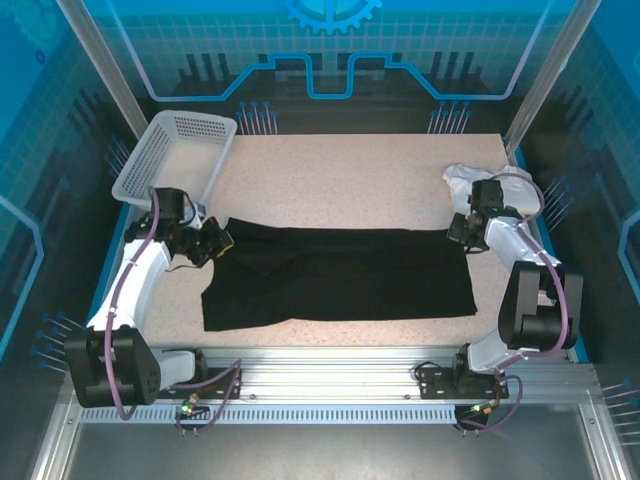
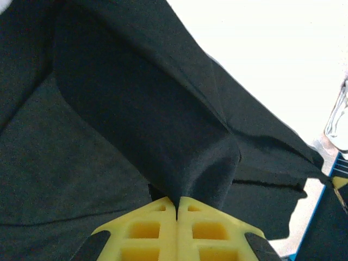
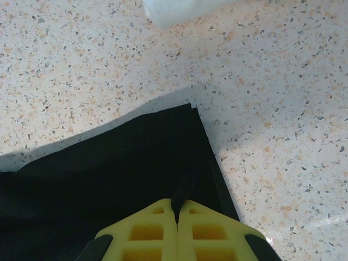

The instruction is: Fold the inside-out t-shirt

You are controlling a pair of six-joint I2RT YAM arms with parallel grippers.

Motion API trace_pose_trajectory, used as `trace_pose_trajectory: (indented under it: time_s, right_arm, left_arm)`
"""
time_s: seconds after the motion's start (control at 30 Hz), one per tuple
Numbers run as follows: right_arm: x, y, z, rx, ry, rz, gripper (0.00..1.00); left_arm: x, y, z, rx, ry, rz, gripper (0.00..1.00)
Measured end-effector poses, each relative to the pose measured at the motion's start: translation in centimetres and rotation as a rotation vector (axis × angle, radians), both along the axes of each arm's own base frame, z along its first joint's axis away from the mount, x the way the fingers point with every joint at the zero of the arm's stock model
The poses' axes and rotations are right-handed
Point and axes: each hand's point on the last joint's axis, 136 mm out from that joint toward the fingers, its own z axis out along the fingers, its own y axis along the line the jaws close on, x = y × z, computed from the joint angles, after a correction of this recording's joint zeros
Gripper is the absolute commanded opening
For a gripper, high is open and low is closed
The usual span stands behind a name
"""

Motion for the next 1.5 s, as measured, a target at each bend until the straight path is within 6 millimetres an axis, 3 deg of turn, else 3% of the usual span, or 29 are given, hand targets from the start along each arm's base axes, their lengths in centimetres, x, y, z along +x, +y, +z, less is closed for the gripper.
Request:
trace_pose_trajectory:
  time_s: [0.2, 0.4, 0.57, 0.63, 0.8, 0.9, 0.97, 1.03, 1.1, 1.17, 1.23, 1.33, 1.4, 1.5]
  right_arm:
    - [-0.2, -0.3, -1.3, -0.009, 0.044, -0.007, 0.04]
    - [-0.5, -0.6, -1.4, -0.028, 0.060, -0.016, 0.04]
    - [-0.8, -0.8, -1.7, -0.035, 0.081, -0.020, 0.06]
    - [-0.8, -0.8, -1.9, -0.034, 0.090, -0.019, 0.13]
    - [-0.9, -0.7, -2.4, -0.034, 0.116, -0.009, 0.45]
    - [-0.7, 0.4, -0.9, -0.074, 0.063, 0.055, 0.63]
    - [-0.6, 2.7, 1.3, -0.101, -0.011, 0.149, 0.69]
    - [-0.1, 6.8, 4.0, -0.127, -0.124, 0.300, 0.74]
    - [0.0, 14.2, 7.0, -0.120, -0.263, 0.536, 0.81]
    - [-1.1, 21.5, 8.4, -0.097, -0.359, 0.757, 0.84]
    - [-3.4, 29.0, 8.1, -0.069, -0.414, 0.973, 0.85]
    - [-7.1, 37.7, 6.0, -0.034, -0.452, 1.206, 0.88]
    - [-9.5, 41.9, 4.1, -0.026, -0.468, 1.320, 0.91]
    - [-12.1, 46.1, 2.1, -0.036, -0.498, 1.425, 0.93]
  left_arm:
    - [-2.1, -0.6, -0.8, -0.029, 0.053, -0.012, 0.00]
    - [-3.4, -1.0, -0.3, -0.042, 0.057, -0.022, 0.00]
    - [-4.9, -1.3, -1.0, -0.053, 0.094, -0.025, 0.00]
    - [-5.5, -1.4, -1.5, -0.058, 0.111, -0.025, 0.00]
    - [-6.7, -1.7, -3.7, -0.074, 0.165, -0.021, 0.00]
    - [-7.2, -1.8, -4.8, -0.081, 0.201, -0.023, 0.00]
    - [-7.1, -1.8, -5.1, -0.082, 0.208, -0.024, 0.00]
    - [-6.8, -1.8, -5.2, -0.081, 0.200, -0.024, 0.00]
    - [-6.7, -1.8, -5.3, -0.081, 0.204, -0.025, 0.00]
    - [-6.6, -1.8, -5.5, -0.082, 0.211, -0.025, 0.00]
    - [-6.5, -1.8, -5.6, -0.082, 0.210, -0.025, 0.00]
    - [-6.3, -1.7, -5.6, -0.080, 0.202, -0.026, 0.00]
    - [-6.2, -1.7, -5.5, -0.080, 0.199, -0.026, 0.00]
    - [-6.1, -1.7, -5.5, -0.079, 0.193, -0.026, 0.00]
